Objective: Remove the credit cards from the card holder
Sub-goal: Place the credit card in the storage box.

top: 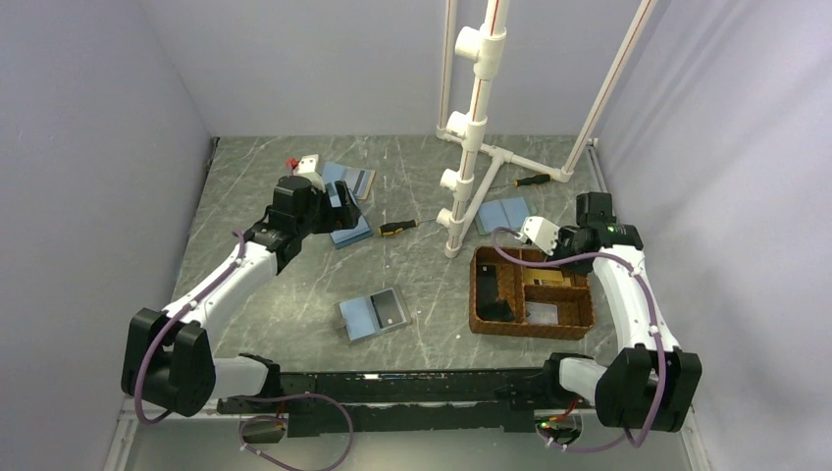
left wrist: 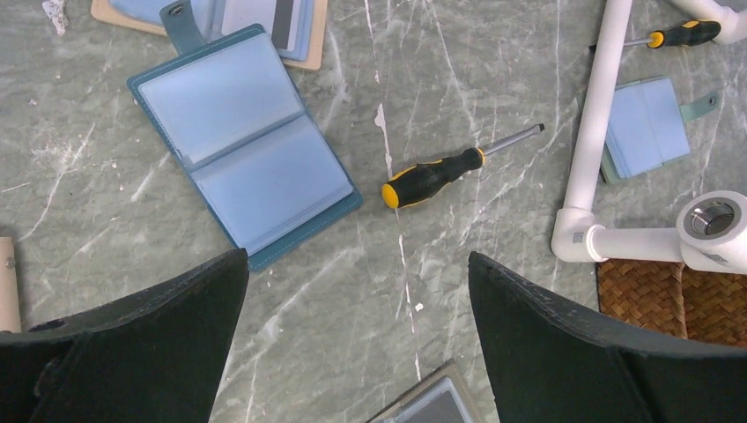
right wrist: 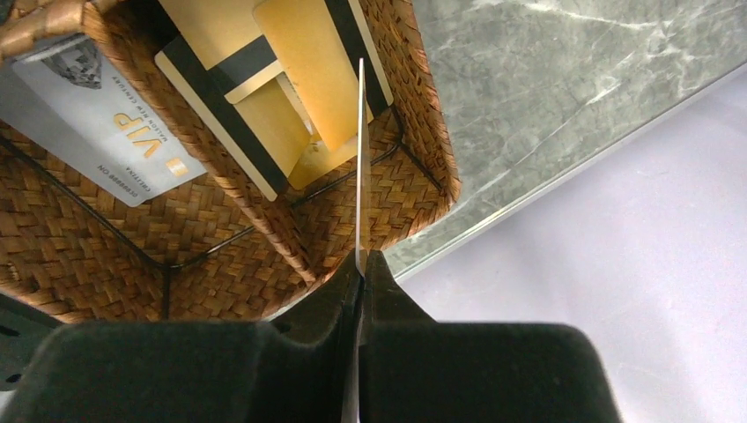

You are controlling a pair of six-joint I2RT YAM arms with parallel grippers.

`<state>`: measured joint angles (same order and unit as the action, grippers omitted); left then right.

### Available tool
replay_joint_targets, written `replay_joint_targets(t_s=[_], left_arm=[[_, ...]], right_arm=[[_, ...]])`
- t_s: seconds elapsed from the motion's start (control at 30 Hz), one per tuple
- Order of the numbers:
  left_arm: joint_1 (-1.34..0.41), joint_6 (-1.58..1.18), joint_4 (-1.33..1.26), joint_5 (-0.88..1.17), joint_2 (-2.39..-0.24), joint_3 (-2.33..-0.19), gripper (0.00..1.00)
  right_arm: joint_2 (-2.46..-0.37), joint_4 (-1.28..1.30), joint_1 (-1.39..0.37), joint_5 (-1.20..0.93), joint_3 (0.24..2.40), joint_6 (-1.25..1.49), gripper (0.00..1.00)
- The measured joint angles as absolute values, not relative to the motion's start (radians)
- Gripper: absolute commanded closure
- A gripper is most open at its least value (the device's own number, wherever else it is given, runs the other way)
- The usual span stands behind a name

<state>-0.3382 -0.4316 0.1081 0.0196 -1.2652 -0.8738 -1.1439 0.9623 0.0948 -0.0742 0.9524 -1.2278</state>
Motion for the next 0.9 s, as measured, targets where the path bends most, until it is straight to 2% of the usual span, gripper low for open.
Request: replay_joint_targets(t_s=[0.23, 0.27, 0.37, 0.53, 0.67, 0.9], left_arm=[[-0.327, -0.433, 0.079, 0.02, -1.278, -0.875, 0.01], [-0.326, -0.433, 0.075, 0.021, -1.278, -0.872, 0.01], [-0.323, -0.433, 0.069, 0.028, -1.269, -0.856, 0.01], [-0.32, -0.43, 0.077, 0.06, -1.23, -0.832, 0.01], [-0.32, -0.431, 0.076, 0.086, -1.157, -0.793, 0.01], [-0.32, -0.443, 0.097, 0.158, -1.044, -0.743, 0.01]], right_arm=[[-1.224, 0.913, 0.096, -0.035, 0.95, -1.242, 0.99], [-1.226, 0.9, 0.096, -0.032, 0.945, -1.244, 0.94], [-1.233, 0.857, 0.096, -0.015, 0.916, -1.249, 0.69], [-1.314, 0.874, 0.096, -0.036, 0.916, -1.24, 0.59], [-1.335, 0.958, 0.095, -0.105, 0.936, -1.234, 0.57], [-1.23, 1.116, 0.095, -0.273, 1.05, -1.185, 0.57]])
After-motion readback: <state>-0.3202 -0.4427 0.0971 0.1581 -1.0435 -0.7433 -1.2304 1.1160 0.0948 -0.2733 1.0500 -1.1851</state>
